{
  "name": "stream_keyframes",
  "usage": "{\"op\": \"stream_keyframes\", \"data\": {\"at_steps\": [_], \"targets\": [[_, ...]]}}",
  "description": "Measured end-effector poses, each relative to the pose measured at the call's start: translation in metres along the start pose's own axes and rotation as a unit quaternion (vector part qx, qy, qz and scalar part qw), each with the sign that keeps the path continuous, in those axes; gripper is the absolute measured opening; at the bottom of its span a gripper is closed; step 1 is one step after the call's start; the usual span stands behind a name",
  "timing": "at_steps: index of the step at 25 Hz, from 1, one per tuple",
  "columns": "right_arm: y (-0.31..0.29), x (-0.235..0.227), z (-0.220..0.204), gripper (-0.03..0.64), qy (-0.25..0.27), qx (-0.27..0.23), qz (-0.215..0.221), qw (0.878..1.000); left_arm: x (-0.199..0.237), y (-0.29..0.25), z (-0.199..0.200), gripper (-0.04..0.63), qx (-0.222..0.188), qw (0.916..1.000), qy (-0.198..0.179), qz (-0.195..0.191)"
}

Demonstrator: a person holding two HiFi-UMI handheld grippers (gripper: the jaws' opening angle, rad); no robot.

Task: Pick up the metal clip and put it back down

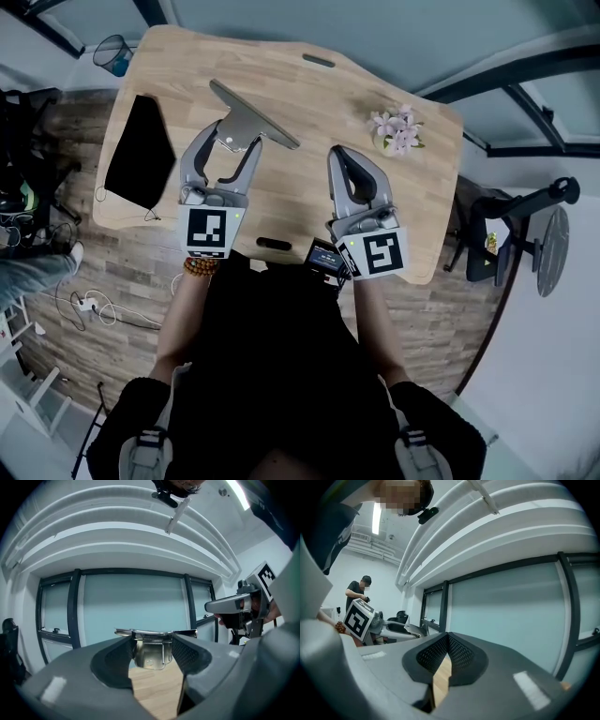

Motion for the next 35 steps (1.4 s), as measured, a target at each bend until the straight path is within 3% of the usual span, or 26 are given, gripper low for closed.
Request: {"op": "stream_keyframes", "data": {"at_steps": [18,35], "targets": [[-0.001,0.001,-0.026,0.023,-0.022,0.028,-0.018,0.999,-0.001,-0.022,-0.102,0.27,0.082,0.9961,0.008,-0.03],[0.013,0.006,-0.055,0.023,-0.038,0.065,-0.028,0.997,-0.021,-0.025,-0.217,0.27,0.18,0.9807,0.037,-0.067]]}}
Point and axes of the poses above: the fingertips, and each gripper's own axes: y backward along the fingers, x to its left, z out of its top, the point moved 7 cm from there along y, backward along the fingers, and after that the axes turned 4 degrees about -y, right-handed, at the moved point
